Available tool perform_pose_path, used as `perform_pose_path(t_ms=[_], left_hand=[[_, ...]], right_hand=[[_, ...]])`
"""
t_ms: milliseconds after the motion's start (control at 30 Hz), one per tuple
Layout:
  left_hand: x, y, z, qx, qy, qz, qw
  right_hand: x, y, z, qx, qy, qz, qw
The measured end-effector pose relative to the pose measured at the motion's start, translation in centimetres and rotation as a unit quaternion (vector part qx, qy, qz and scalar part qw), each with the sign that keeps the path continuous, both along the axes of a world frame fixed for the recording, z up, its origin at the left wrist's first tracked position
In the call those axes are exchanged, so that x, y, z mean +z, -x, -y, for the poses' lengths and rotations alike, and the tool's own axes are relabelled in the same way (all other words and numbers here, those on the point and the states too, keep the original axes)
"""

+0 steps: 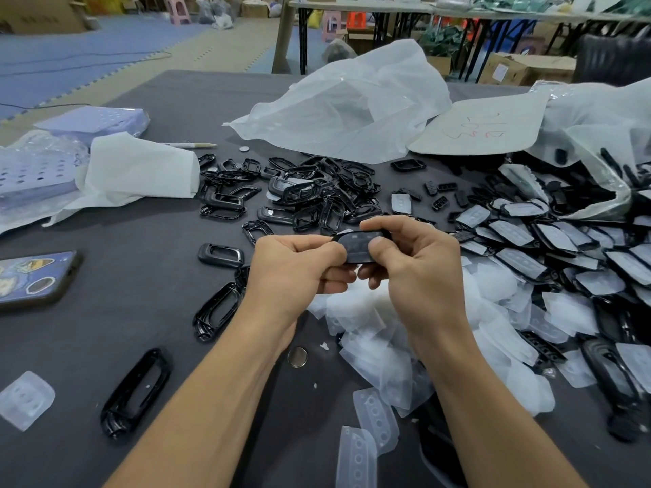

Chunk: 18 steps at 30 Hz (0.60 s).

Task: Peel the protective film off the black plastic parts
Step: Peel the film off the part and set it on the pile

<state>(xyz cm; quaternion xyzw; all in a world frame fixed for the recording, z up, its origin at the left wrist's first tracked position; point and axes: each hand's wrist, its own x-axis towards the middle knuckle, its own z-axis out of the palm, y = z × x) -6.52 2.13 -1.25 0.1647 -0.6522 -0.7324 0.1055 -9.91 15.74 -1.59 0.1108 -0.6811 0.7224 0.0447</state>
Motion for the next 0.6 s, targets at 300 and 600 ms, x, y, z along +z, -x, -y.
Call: perform_pose_path(t_ms=[300,600], left_hand=[[0.15,-0.31,0.12,-0.033,0.009,-0.027,0.999],[0.18,-0.12,0.2,0.014,0.014,-0.048,0.999]], right_hand=[[-0.14,-0.04,0.17,-0.015,-0.012,-0.007,1.0],[0.26,-0.47,-0.06,-0.113,-0.035,-0.018,0.993]])
